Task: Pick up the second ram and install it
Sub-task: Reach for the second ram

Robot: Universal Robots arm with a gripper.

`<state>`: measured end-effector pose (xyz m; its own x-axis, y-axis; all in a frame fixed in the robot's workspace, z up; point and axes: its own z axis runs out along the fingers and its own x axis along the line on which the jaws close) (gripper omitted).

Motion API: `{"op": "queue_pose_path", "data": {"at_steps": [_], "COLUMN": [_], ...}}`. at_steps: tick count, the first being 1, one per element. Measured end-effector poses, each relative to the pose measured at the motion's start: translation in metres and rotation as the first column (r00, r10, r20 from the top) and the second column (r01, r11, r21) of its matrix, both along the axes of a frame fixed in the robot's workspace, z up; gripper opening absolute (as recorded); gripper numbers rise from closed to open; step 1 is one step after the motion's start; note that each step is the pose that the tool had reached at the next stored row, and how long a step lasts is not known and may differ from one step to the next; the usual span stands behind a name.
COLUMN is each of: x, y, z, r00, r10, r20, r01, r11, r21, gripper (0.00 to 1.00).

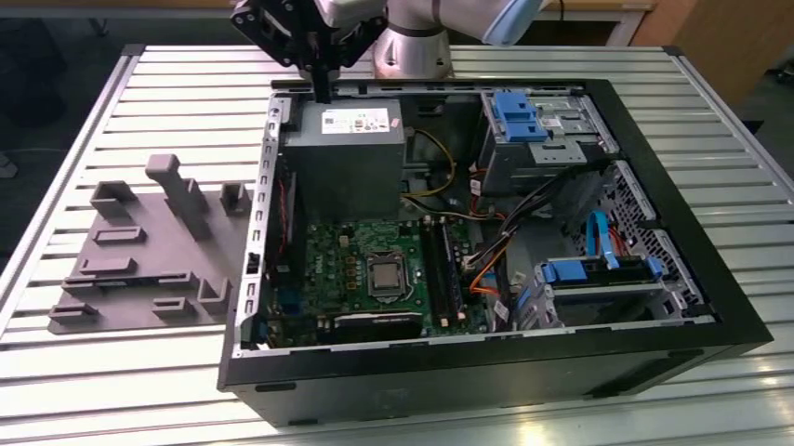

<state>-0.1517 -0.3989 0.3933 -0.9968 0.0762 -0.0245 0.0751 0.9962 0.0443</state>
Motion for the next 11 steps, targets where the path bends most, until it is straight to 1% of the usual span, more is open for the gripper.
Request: {"op": "queue_pose_path", "data": {"at_steps": [11], "x": [-0.0071], "y": [0.0000], "z": [0.0000], "r00": [1.0000], "r10": [0.000], "r20": [0.0000], "r01": [0.000], "r11": [1.0000], "r21": [0.0000], "gripper": [0.11]}}
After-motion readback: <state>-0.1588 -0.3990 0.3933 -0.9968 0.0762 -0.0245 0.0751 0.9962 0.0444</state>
